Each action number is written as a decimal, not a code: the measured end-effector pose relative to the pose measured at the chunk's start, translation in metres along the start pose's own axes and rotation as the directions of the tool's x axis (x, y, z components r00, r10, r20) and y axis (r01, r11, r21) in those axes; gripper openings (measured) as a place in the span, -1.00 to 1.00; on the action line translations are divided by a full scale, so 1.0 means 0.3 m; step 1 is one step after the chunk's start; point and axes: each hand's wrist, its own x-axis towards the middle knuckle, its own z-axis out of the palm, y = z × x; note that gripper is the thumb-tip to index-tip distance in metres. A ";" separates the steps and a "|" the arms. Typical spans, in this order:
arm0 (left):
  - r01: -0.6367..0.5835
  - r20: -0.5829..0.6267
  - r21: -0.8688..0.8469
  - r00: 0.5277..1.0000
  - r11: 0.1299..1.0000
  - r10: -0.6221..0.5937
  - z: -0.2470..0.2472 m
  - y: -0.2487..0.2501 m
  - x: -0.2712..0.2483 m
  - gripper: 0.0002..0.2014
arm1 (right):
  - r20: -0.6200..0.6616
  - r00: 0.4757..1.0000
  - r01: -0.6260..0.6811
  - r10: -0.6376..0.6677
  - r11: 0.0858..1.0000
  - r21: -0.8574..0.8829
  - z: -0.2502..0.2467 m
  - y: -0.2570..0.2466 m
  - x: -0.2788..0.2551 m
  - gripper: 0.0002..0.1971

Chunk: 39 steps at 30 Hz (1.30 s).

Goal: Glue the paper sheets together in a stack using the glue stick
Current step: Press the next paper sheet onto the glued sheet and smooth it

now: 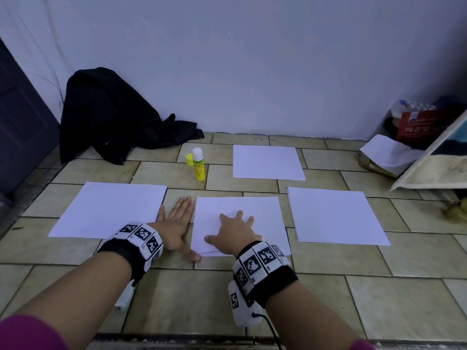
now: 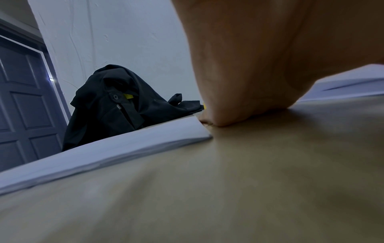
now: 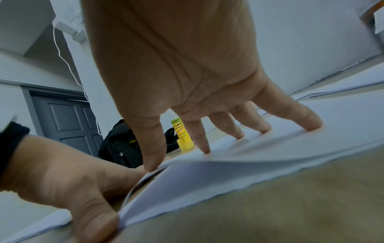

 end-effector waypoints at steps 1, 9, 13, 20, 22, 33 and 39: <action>0.001 -0.006 0.008 1.000 1.000 -0.001 0.003 0.000 0.002 0.56 | 0.000 1.000 0.001 -0.001 1.000 -0.001 0.000 0.000 -0.001 -0.26; -0.009 0.031 0.029 0.999 1.000 0.008 -0.001 -0.008 -0.001 0.61 | 0.000 1.000 -0.003 0.003 1.000 0.003 -0.001 0.000 -0.004 -0.22; 0.007 0.015 0.016 1.000 1.000 -0.008 0.000 -0.004 0.006 0.43 | 0.003 1.000 -0.004 0.004 1.000 -0.004 -0.001 -0.001 0.001 -0.28; 0.051 -0.047 -0.216 0.997 0.975 -0.062 0.000 0.008 0.027 -0.23 | 0.020 0.999 -0.025 0.026 0.999 -0.047 0.001 -0.004 0.011 -0.40; 0.049 -0.041 -0.183 0.997 0.982 -0.058 0.004 0.001 0.036 -0.12 | 0.014 1.000 -0.022 0.022 0.999 -0.049 0.004 -0.004 0.011 -0.37; 0.046 -0.035 -0.075 0.998 0.996 -0.049 0.009 0.009 0.032 0.20 | -0.008 0.999 -0.042 0.041 0.995 -0.091 0.022 -0.008 0.007 -0.24; 0.051 0.002 0.039 0.999 0.998 -0.051 -0.037 0.072 0.018 0.30 | 0.011 0.999 -0.035 0.038 0.987 -0.157 0.010 -0.019 0.005 -0.18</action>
